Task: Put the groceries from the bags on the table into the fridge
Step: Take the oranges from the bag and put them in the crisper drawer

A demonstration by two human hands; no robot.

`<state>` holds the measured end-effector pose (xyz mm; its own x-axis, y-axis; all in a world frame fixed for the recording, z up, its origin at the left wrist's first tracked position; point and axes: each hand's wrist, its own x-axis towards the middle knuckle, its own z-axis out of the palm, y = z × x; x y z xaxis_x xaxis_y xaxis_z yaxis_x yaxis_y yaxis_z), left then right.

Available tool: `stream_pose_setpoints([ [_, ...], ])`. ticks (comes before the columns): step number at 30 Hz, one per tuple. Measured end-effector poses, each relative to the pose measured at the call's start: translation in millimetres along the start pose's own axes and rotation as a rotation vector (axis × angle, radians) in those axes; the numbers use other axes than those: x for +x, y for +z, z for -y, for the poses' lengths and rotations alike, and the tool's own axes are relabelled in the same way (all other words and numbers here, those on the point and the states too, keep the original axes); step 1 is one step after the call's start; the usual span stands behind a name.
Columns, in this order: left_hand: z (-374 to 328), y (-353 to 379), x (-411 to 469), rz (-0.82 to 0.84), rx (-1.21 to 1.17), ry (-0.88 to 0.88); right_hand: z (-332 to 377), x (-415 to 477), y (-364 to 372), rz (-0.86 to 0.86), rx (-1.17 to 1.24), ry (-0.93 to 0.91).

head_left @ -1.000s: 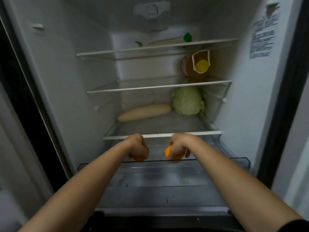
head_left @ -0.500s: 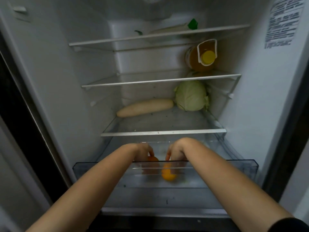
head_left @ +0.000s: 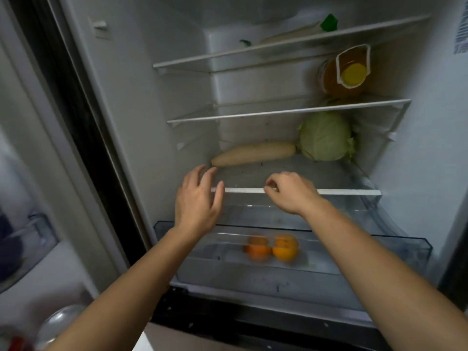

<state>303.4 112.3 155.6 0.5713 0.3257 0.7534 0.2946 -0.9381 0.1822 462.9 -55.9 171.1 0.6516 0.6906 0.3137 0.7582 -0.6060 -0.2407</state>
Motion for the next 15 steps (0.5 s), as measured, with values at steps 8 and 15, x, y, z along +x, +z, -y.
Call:
stream_pose_setpoints([
  [8,18.1,-74.9,-58.8,-0.154,0.132,0.039,53.6,-45.8,-10.2,-0.439,0.029,-0.123],
  [15,44.7,-216.8,-167.6,-0.25,0.093,0.253,184.1,-133.6,16.6,-0.775,0.062,-0.247],
])
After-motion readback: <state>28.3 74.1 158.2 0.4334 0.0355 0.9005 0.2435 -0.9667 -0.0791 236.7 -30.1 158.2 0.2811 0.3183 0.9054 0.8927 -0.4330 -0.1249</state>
